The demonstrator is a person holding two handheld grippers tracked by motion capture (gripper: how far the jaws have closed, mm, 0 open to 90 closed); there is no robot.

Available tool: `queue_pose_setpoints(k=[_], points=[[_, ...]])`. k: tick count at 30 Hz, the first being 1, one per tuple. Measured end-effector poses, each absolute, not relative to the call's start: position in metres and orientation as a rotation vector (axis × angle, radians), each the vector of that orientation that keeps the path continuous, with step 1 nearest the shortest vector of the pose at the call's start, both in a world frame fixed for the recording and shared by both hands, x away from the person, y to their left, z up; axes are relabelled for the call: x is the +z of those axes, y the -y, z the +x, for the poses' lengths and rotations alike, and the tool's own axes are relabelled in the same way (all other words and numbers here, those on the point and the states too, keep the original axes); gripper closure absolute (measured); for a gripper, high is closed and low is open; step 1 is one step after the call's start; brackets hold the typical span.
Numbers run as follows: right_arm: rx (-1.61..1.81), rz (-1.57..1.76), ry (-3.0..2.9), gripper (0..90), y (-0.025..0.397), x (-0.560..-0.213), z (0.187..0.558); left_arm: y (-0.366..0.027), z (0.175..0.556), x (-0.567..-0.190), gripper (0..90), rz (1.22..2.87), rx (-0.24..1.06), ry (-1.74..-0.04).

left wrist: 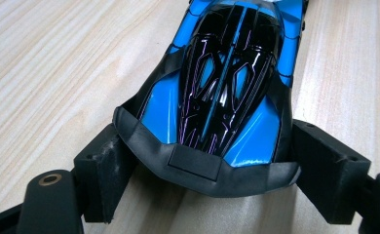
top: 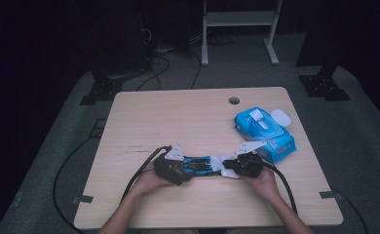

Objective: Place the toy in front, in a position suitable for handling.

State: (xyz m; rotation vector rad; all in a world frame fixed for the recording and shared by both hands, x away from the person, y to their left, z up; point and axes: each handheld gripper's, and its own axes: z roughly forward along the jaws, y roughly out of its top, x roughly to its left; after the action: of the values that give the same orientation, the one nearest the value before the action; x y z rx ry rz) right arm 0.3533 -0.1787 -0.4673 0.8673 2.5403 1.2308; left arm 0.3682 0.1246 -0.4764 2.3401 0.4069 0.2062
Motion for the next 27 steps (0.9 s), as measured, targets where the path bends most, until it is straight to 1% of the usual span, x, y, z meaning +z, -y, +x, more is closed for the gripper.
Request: queue_pose_setpoints(k=[10,13,21,24,27], points=[[1.306,0.883,-2.513,86.2,0.142,-0.460,0.381,-0.124,0.369,-0.476,21.2,2.340,0.202,-0.405],[1.296,0.886,-2.517,86.1,0.141,-0.460,0.385,-0.125,0.369,-0.477,23.2,2.333,0.202,-0.404],[1.252,0.912,-2.513,85.9,0.165,-0.464,0.373,-0.125,0.369,-0.477,23.2,2.333,0.206,-0.409],[1.274,0.902,-2.524,86.1,0.165,-0.462,0.368,-0.125,0.368,-0.477,23.2,2.330,0.208,-0.416],[1.295,0.864,-2.547,86.0,0.156,-0.461,0.365,-0.126,0.367,-0.477,23.2,2.329,0.211,-0.422]])
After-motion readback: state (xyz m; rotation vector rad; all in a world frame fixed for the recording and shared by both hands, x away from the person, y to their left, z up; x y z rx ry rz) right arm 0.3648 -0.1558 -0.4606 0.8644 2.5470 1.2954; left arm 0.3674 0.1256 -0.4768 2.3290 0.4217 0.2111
